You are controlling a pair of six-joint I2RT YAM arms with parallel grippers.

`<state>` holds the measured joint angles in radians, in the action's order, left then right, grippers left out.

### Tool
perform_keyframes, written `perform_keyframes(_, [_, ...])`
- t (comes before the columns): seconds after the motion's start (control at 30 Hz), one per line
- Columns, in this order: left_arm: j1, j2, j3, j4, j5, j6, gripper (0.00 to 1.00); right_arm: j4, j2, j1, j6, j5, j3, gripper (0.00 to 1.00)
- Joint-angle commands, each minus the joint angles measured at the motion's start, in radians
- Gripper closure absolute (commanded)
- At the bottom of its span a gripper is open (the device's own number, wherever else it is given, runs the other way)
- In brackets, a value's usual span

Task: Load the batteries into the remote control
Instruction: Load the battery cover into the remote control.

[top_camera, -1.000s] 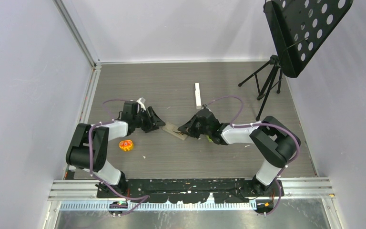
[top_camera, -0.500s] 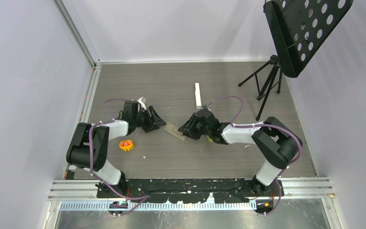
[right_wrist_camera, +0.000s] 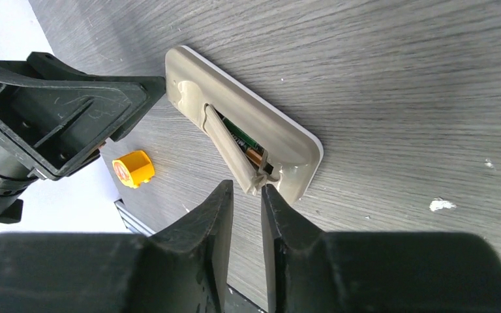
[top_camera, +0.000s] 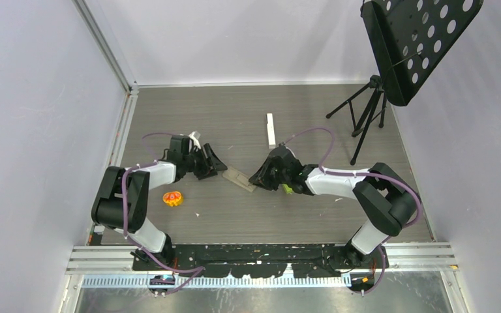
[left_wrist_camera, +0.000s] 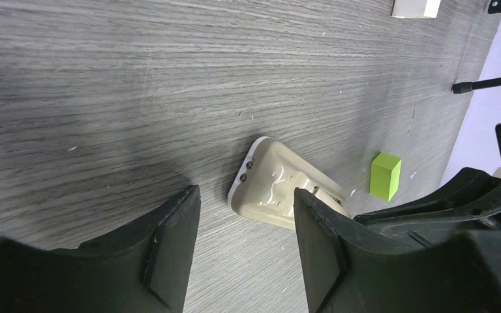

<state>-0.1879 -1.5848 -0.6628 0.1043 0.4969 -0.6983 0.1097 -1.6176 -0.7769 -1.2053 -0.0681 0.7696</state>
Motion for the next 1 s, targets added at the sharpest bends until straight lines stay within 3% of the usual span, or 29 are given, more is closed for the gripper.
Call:
perform_keyframes(0.0, [0.004,-0.015,-0.029,-0.025,-0.024,0.026,0.43,-0.013,0.023,-0.001,0.023,0.01,0.049,0.74])
perform_keyframes(0.37, [0.004,-0.026,-0.033,-0.031,-0.015,0.029,0.43,-0.008,-0.024,-0.001,0.006,-0.024,0.063,0.71])
perform_keyframes(0.63, [0.004,-0.042,-0.035,-0.028,-0.013,0.034,0.43,-0.032,-0.019,-0.001,0.013,-0.008,0.061,0.63])
perform_keyframes(0.97, [0.004,-0.041,-0.034,-0.026,-0.003,0.034,0.43,-0.004,-0.067,-0.001,-0.005,-0.031,0.081,0.74])
